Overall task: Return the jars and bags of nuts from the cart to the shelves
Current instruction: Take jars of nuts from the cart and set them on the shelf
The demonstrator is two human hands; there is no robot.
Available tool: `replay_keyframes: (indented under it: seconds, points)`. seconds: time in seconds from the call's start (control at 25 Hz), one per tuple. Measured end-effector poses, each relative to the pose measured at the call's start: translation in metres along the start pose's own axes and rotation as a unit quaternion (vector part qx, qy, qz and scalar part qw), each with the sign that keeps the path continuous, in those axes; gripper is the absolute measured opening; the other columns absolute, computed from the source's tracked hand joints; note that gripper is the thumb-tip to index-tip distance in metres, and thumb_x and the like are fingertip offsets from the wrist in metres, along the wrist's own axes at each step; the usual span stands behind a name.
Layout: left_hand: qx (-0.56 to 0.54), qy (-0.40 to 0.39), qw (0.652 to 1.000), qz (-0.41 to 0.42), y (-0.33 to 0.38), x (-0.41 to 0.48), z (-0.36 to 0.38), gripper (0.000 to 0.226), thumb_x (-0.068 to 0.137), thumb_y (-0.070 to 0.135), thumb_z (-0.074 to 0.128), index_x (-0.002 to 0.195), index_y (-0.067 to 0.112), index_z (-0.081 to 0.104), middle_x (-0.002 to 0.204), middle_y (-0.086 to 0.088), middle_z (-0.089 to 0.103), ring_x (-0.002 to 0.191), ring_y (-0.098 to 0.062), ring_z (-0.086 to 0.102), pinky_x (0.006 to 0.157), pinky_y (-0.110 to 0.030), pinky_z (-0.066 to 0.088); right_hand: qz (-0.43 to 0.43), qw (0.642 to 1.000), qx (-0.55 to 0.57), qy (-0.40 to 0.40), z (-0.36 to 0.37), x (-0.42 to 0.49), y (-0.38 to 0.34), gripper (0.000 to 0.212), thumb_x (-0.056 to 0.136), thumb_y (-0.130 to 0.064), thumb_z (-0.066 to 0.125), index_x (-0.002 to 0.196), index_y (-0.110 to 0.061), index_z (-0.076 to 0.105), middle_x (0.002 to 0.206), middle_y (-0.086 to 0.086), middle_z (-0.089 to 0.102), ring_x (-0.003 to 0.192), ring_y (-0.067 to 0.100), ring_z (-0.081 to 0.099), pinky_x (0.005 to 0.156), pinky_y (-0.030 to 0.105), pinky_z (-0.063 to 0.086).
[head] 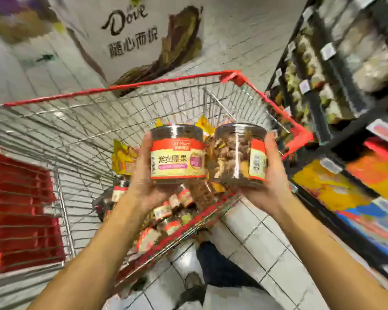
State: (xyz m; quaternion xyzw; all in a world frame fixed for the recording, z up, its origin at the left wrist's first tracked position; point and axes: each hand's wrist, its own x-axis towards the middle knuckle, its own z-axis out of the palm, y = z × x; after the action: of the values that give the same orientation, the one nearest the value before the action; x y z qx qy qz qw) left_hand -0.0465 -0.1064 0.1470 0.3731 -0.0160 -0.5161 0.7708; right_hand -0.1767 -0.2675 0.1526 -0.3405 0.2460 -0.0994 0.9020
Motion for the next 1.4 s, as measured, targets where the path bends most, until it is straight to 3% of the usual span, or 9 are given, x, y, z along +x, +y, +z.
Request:
replay_keyframes:
  seconds: [0.12,0.24,0.4,0.48,0.6,0.72,0.92,1.08,1.4]
  points:
    - [0.055,-0.008,0.998,-0.041,-0.037,0.015,0.062,0.066,0.057,0.066,0.055,0.092,0.014,0.077,0.092,-0.011,0.074,0.078,-0.025,0.071,0.066,-0.042,0.058,-0.084,0.995,0.003,0.060,-0.041,-0.064,-0.026,0.058,0.066,-0.066,0.048,0.077,-0.018,0.078,0.076,0.001,0.075,0.067,0.013,0.070,0.071,0.027,0.054]
    - [0.102,-0.089,0.986,-0.094,-0.086,0.030,0.129,0.089,0.041,0.066,0.066,0.111,0.012,0.069,0.104,-0.014,0.071,0.080,-0.027,0.071,0.066,-0.046,0.057,-0.178,0.973,0.037,0.140,-0.090,-0.131,-0.052,0.055,0.068,-0.063,0.048,0.077,-0.018,0.078,0.078,0.002,0.075,0.068,0.012,0.071,0.068,0.025,0.056]
    - [0.179,-0.211,0.949,-0.149,-0.171,0.041,0.224,0.051,0.049,0.057,0.058,0.072,0.016,0.079,0.074,-0.004,0.075,0.066,-0.016,0.072,0.054,-0.033,0.059,-0.278,0.926,0.085,0.241,-0.165,-0.213,-0.085,0.058,0.061,-0.063,0.059,0.090,-0.016,0.075,0.082,0.003,0.074,0.069,0.013,0.070,0.067,0.025,0.057]
    - [0.250,-0.239,0.922,-0.172,-0.218,0.054,0.263,0.052,0.047,0.044,0.058,0.076,0.004,0.074,0.057,-0.004,0.071,0.054,-0.006,0.068,0.050,-0.022,0.056,-0.319,0.904,0.086,0.271,-0.202,-0.251,-0.103,0.053,0.061,-0.063,0.058,0.083,-0.018,0.076,0.076,0.000,0.074,0.066,0.010,0.070,0.061,0.022,0.056]
    - [0.241,-0.245,0.915,-0.212,-0.298,0.077,0.325,0.059,0.061,0.052,0.058,0.103,0.012,0.067,0.076,-0.008,0.074,0.065,-0.014,0.071,0.058,-0.028,0.058,-0.361,0.875,0.071,0.315,-0.269,-0.306,-0.133,0.044,0.068,-0.057,0.050,0.066,-0.021,0.076,0.062,-0.006,0.071,0.055,0.004,0.067,0.050,0.016,0.051]
    - [0.226,-0.235,0.919,-0.222,-0.362,0.096,0.365,0.064,0.064,0.067,0.044,0.091,0.018,0.076,0.084,-0.006,0.075,0.068,-0.020,0.072,0.052,-0.034,0.058,-0.331,0.873,0.028,0.357,-0.332,-0.333,-0.166,0.058,0.065,-0.056,0.053,0.096,-0.010,0.070,0.076,0.004,0.071,0.062,0.013,0.068,0.056,0.024,0.056]
    - [0.245,-0.214,0.925,-0.196,-0.395,0.135,0.384,0.060,0.066,0.068,0.042,0.086,0.025,0.078,0.086,-0.005,0.075,0.075,-0.020,0.072,0.065,-0.045,0.059,-0.250,0.899,-0.005,0.360,-0.390,-0.311,-0.214,0.058,0.062,-0.054,0.053,0.099,-0.012,0.064,0.073,0.005,0.071,0.059,0.015,0.066,0.054,0.023,0.055]
    - [0.236,-0.191,0.942,-0.143,-0.386,0.200,0.396,0.058,0.082,0.066,0.036,0.092,0.025,0.076,0.089,-0.003,0.075,0.078,-0.018,0.072,0.062,-0.034,0.058,-0.223,0.901,-0.030,0.371,-0.413,-0.253,-0.254,0.080,0.055,-0.061,0.057,0.116,-0.008,0.062,0.098,0.016,0.067,0.082,0.027,0.064,0.082,0.040,0.052]
    - [0.333,-0.184,0.921,-0.089,-0.377,0.384,0.409,0.059,0.060,0.066,0.057,0.091,0.018,0.072,0.087,-0.008,0.075,0.076,-0.021,0.072,0.063,-0.033,0.059,-0.269,0.880,-0.037,0.389,-0.483,-0.103,-0.323,0.067,0.052,-0.066,0.060,0.096,-0.016,0.066,0.073,0.000,0.074,0.065,0.011,0.070,0.066,0.027,0.056]
